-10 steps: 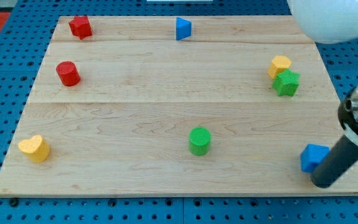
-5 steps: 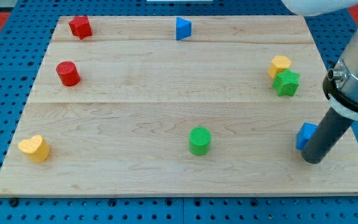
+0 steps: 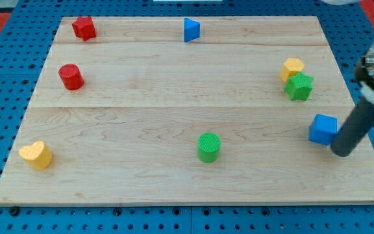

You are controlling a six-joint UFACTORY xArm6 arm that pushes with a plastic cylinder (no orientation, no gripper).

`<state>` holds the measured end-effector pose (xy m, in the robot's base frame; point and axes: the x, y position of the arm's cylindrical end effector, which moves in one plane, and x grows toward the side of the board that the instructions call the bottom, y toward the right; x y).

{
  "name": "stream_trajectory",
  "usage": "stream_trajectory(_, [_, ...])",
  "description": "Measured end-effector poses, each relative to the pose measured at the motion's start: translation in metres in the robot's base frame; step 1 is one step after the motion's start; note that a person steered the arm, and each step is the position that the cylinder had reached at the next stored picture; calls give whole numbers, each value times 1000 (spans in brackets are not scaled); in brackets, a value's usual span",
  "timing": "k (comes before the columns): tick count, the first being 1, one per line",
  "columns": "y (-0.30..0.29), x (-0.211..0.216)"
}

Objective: Slide the blue cube to the green star

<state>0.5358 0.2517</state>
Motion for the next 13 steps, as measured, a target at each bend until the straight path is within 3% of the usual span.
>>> stream_trajectory(2, [6,-10])
stream_trajectory(4, [5,7])
stream_trajectory(7, [-22,-33])
stream_trajectory(9, [-14,-9])
stream_trajectory(10, [-37,7])
stream_trajectory(11, [-77,0])
stream_trajectory(13, [-68,-11])
